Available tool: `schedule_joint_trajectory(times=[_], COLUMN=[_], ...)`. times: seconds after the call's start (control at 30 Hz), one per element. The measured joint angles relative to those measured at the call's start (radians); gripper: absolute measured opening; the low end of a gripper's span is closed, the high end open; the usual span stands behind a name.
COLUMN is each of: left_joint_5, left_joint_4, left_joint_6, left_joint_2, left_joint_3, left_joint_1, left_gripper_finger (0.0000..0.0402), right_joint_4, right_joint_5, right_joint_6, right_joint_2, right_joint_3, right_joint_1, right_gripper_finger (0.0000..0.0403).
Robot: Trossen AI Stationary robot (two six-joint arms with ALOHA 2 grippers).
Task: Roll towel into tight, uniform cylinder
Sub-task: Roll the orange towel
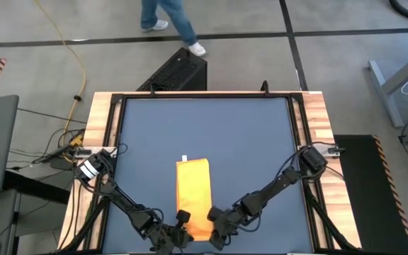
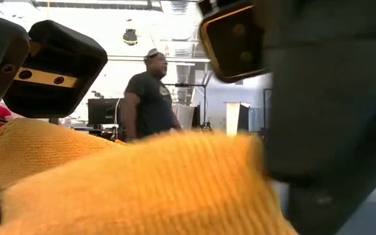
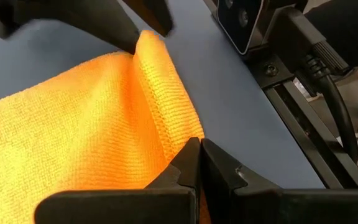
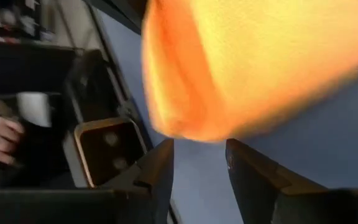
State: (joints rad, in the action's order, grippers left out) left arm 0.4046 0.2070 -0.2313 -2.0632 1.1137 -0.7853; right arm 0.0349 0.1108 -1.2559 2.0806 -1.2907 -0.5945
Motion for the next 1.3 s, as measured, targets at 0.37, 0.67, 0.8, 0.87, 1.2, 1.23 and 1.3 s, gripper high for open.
schedule_joint_trajectory(times=[0.37,0.67,0.8,0.87,1.2,1.23,1.3], left_joint_5=[-0.033,-0.051,-0.064,-0.065,-0.069,-0.068,-0.068], left_joint_4=[-0.004,-0.016,-0.017,-0.017,-0.015,-0.015,-0.017], left_joint_6=[-0.037,-0.095,-0.107,-0.107,-0.151,-0.155,-0.158], left_joint_2=[0.000,0.000,0.000,0.000,0.000,0.000,0.000], left_joint_3=[-0.001,-0.001,-0.001,-0.001,-0.001,-0.001,-0.001], left_joint_1=[0.001,0.001,0.001,0.002,0.020,0.020,0.020], left_gripper_finger=[0.0000,0.0000,0.0000,0.0000,0.0000,0.0000,0.0000], right_joint_4=[-0.223,0.041,0.070,0.059,-0.018,-0.019,-0.016], right_joint_5=[-0.408,-0.425,-0.430,-0.424,-0.597,-0.619,-0.665], right_joint_6=[0.382,0.695,0.751,0.768,0.781,0.786,0.790], right_joint_2=[-0.150,-0.021,0.006,0.014,0.033,0.033,0.032], right_joint_3=[-0.001,-0.002,-0.003,-0.001,-0.002,-0.002,-0.002], right_joint_1=[0.029,0.288,0.381,0.407,0.447,0.448,0.447], right_gripper_finger=[0.0166,0.0115,0.0083,0.0068,0.0020,0.0019,0.0019])
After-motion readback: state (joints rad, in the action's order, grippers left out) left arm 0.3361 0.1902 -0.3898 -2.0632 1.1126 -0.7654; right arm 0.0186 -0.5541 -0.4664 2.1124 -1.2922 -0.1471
